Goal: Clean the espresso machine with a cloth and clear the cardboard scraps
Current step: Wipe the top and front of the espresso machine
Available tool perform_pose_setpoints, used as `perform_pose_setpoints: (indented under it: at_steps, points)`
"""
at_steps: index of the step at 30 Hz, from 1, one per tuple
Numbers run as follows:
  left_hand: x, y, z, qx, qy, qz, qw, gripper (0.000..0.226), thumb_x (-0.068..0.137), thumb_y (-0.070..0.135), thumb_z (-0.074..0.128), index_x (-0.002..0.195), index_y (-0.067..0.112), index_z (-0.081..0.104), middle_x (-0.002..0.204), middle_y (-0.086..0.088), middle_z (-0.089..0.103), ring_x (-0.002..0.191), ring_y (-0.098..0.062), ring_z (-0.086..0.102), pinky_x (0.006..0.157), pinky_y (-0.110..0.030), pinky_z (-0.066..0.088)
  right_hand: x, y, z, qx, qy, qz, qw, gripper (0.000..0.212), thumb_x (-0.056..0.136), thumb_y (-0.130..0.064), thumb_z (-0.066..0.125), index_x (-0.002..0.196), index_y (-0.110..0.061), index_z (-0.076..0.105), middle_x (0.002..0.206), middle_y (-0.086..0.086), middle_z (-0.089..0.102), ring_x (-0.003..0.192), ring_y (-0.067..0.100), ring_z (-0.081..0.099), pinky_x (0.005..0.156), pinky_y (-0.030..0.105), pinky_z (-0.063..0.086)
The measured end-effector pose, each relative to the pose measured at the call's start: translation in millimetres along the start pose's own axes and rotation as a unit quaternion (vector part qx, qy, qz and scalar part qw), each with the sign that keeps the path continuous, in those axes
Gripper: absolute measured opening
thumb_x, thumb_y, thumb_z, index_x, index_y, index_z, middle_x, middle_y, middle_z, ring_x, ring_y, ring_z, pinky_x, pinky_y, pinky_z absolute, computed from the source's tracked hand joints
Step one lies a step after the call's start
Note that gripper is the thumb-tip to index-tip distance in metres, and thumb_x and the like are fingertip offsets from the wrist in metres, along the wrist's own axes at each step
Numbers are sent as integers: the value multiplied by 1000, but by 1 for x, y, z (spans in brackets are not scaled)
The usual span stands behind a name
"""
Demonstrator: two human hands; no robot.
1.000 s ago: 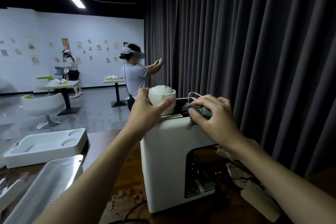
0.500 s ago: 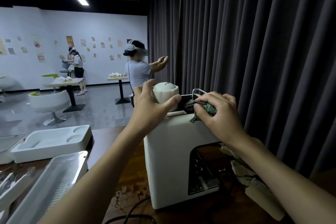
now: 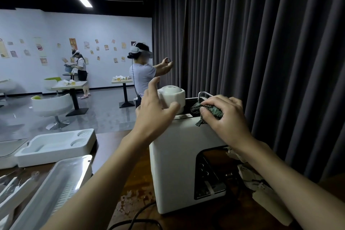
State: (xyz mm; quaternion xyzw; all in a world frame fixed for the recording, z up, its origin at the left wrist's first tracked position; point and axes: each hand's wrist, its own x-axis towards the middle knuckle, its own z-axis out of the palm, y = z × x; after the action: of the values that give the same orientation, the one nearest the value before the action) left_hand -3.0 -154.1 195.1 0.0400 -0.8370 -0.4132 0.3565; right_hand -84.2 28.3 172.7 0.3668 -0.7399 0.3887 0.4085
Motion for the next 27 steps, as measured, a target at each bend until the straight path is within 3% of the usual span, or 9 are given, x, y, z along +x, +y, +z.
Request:
perform_pose_setpoints:
  at_steps: [4, 7, 10, 12, 14, 16, 20, 23, 27]
  points:
    - [1, 2, -1, 6, 14, 0, 1000, 85, 73, 59, 75, 139, 29, 31, 127, 2, 45, 122, -22, 51, 103, -47, 45, -1, 0, 0, -4, 1, -2, 1000, 25, 84, -42, 56, 92, -24, 70, 95, -11, 69, 95, 8, 61, 95, 32, 30]
    - [-1, 2, -1, 7, 2, 7, 1000, 75, 81, 43, 62, 144, 28, 25, 129, -1, 52, 117, -24, 55, 103, -51, 46, 0, -1, 0, 2, 3, 2, 1000, 26, 84, -43, 55, 91, -24, 71, 95, -11, 69, 95, 8, 61, 95, 32, 30]
    - [-4, 3, 0, 19, 7, -1, 1000, 88, 71, 61, 59, 145, 29, 24, 136, 4, 35, 131, -25, 45, 108, -53, 41, 0, -1, 1, -1, 2, 1, 1000, 26, 84, -43, 55, 92, -24, 70, 95, -11, 69, 95, 9, 62, 95, 33, 30]
    - [-3, 3, 0, -3, 15, -17, 1000, 90, 65, 73, 63, 138, 35, 25, 133, 3, 42, 125, -25, 52, 104, -52, 47, 0, -1, 0, -4, 1, 1, 1000, 26, 84, -43, 55, 92, -24, 70, 96, -11, 69, 95, 9, 62, 96, 35, 31]
    - [-3, 3, 0, -3, 8, -18, 1000, 79, 73, 60, 61, 138, 39, 21, 130, 2, 51, 116, -26, 60, 101, -54, 49, 0, 0, 0, -4, 1, 0, 1000, 26, 84, -43, 54, 92, -24, 70, 95, -11, 69, 95, 9, 62, 96, 37, 32]
    - [-5, 3, 1, 5, -5, -8, 1000, 79, 76, 49, 53, 145, 39, 16, 137, 3, 45, 123, -27, 54, 106, -57, 43, 0, 0, 0, -4, 3, -1, 1000, 26, 84, -43, 54, 92, -24, 70, 95, -10, 69, 95, 10, 62, 96, 38, 33]
    - [-5, 5, 0, 11, 25, -10, 1000, 91, 70, 67, 63, 143, 32, 22, 140, -3, 41, 129, -25, 48, 107, -52, 43, 0, 0, 0, -2, 4, 2, 1000, 26, 84, -43, 54, 92, -24, 71, 94, -11, 68, 94, 7, 61, 96, 34, 31]
    - [-5, 6, 0, 12, 7, -11, 1000, 76, 78, 52, 59, 141, 38, 18, 130, 2, 53, 117, -25, 59, 102, -55, 47, 0, 0, 0, 3, 5, 2, 1000, 26, 84, -43, 54, 91, -24, 71, 94, -11, 68, 94, 7, 61, 96, 31, 29]
    - [-7, 5, 0, 12, 23, -8, 1000, 87, 71, 65, 58, 142, 34, 21, 142, 0, 38, 133, -25, 44, 109, -55, 40, -1, 0, 1, -1, 5, 1, 1000, 26, 84, -43, 54, 92, -24, 71, 95, -11, 68, 94, 7, 61, 96, 32, 29]
